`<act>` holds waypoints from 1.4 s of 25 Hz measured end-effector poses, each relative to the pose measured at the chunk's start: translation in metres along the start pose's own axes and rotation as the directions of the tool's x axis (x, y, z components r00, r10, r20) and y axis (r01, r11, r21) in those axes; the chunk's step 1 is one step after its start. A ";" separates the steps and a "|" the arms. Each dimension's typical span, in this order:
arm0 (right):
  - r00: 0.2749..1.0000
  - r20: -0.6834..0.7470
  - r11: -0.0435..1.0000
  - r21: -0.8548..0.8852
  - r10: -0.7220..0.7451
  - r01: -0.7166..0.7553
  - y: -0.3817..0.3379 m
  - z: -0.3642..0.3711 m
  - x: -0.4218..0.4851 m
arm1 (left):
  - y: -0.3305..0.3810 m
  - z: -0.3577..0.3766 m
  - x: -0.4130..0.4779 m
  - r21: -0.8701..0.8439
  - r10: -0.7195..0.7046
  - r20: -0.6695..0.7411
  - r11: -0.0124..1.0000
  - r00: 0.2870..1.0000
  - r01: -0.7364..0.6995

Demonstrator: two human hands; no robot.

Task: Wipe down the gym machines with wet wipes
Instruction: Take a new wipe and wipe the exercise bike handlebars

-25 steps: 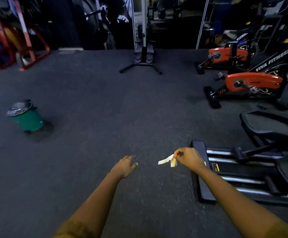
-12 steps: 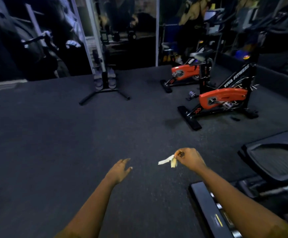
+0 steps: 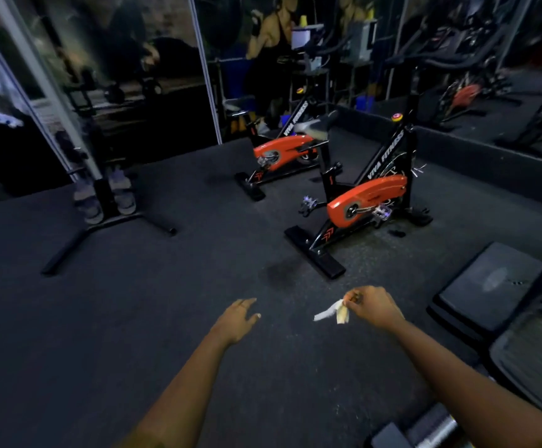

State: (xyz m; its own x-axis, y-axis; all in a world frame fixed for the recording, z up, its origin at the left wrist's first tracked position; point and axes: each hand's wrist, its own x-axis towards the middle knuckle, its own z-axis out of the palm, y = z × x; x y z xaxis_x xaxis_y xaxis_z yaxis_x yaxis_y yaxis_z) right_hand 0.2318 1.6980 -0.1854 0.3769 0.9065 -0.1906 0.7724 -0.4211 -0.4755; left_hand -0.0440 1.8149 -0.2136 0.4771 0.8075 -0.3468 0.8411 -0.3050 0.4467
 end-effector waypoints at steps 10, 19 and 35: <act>0.973 -0.177 0.987 0.078 0.150 -0.138 -0.014 -0.050 0.259 | 0.040 -0.095 0.301 -0.008 0.198 0.098 0.980 0.975 -0.198; 0.863 -0.151 0.662 0.709 0.482 -0.245 -0.012 -0.072 0.422 | 0.119 -0.155 0.529 -0.121 0.436 0.183 0.900 0.881 -0.420; 0.909 0.392 -0.161 0.915 0.143 -0.369 0.051 -0.168 0.618 | 0.290 -0.186 0.656 -0.756 0.137 0.391 0.611 0.910 0.233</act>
State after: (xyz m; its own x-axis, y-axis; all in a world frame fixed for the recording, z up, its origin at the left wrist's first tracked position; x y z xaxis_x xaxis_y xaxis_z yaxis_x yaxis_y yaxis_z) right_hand 0.5897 2.2311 -0.1827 0.2532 0.7760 -0.5777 -0.7312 -0.2375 -0.6395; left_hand 0.4649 2.3499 -0.1583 0.6494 0.4957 -0.5767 0.4323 0.3833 0.8162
